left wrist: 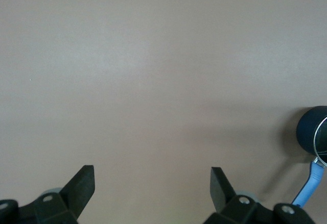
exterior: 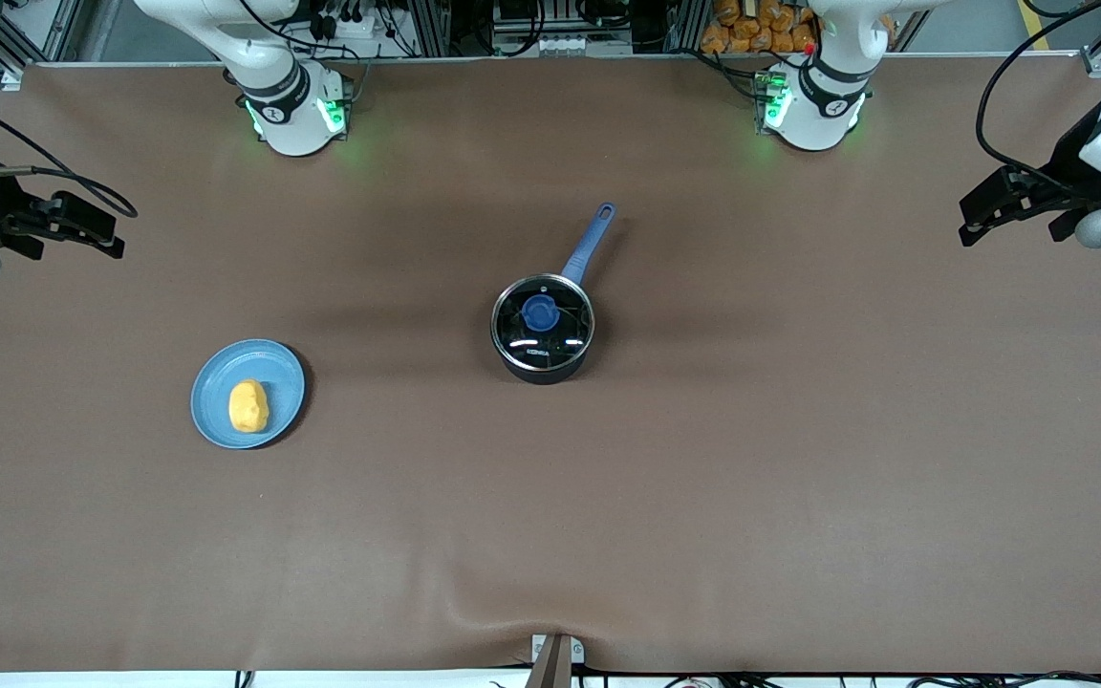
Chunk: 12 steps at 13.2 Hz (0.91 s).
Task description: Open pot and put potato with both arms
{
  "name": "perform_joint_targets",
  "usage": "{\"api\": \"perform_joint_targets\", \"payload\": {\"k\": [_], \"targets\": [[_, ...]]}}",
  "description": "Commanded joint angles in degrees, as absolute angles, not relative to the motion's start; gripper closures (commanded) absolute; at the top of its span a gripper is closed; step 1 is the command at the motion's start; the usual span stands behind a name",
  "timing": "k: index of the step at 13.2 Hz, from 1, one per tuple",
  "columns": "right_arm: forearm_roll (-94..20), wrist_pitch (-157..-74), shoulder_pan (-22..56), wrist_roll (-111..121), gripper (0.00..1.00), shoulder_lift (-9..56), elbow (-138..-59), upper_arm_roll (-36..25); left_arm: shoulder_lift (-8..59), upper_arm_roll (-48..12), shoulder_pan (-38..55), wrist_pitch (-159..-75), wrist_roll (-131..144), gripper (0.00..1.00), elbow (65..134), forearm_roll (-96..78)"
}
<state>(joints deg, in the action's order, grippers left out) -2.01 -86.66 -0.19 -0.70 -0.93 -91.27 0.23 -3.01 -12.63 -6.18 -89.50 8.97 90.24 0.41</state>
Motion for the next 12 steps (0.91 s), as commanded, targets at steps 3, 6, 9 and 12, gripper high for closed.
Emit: {"api": "perform_joint_targets", "payload": {"k": [3,6,9,12], "targets": [[-3.08,-86.04,-0.88,-1.23,0.00,-1.58,-91.93,0.62,-2.90,-12.83,-6.86,-88.07,8.35,0.00,88.77,-0.97],[-3.08,-85.25,-0.97,-1.23,0.00,-1.67,-91.93,0.62,-2.81,-12.83,-6.59,-88.07,8.53,0.00,88.24,-0.97],[-3.08,-85.25,-0.88,-1.23,0.00,-1.67,-91.93,0.62,-2.11,-12.83,-6.33,-88.07,8.53,0.00,88.24,-0.97],[-3.08,-85.25,-0.88,-1.23,0.00,-1.67,-92.02,0.62,-2.02,-14.49,-6.24,-88.07,8.70,0.00,88.24,-0.18]]}}
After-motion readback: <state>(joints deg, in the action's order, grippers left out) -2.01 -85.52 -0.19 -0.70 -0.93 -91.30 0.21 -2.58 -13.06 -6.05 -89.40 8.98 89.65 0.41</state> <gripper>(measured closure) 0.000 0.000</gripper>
